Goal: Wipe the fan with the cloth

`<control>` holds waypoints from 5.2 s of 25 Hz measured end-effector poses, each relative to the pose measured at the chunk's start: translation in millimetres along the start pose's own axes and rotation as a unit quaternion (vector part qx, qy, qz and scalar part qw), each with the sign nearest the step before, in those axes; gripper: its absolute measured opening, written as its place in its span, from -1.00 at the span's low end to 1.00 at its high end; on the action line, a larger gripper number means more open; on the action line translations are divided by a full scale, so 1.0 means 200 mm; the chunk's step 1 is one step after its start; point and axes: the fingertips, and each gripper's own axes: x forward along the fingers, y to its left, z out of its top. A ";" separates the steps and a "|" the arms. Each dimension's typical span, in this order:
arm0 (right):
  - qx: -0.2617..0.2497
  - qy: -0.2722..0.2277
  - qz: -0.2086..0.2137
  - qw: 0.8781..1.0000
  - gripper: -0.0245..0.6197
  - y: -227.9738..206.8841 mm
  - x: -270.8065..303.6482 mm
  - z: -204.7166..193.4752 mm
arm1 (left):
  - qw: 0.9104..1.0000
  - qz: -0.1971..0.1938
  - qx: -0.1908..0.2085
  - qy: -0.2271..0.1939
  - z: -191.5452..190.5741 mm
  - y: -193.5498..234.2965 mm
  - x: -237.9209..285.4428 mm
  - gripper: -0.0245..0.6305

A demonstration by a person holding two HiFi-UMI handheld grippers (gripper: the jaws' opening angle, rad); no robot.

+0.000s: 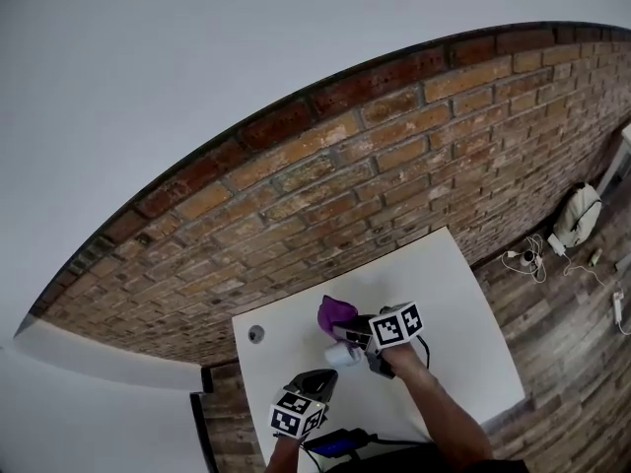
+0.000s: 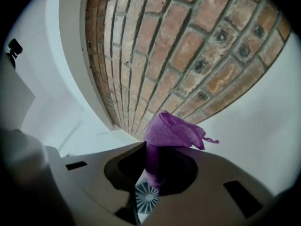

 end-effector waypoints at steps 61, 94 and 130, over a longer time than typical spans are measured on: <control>0.035 -0.106 -0.105 0.988 -0.75 0.07 -0.41 -0.23 | 0.985 -0.145 -0.083 0.031 -0.20 -0.11 -0.05 -0.93; 0.077 -0.094 -0.077 0.990 -0.75 0.18 -0.41 -0.23 | 0.996 -0.064 -0.061 -0.011 0.01 0.05 0.02 -0.93; 0.109 -0.077 -0.054 0.989 -0.75 -0.01 -0.36 -0.31 | 0.987 0.024 0.141 0.074 0.09 -0.02 0.01 -0.93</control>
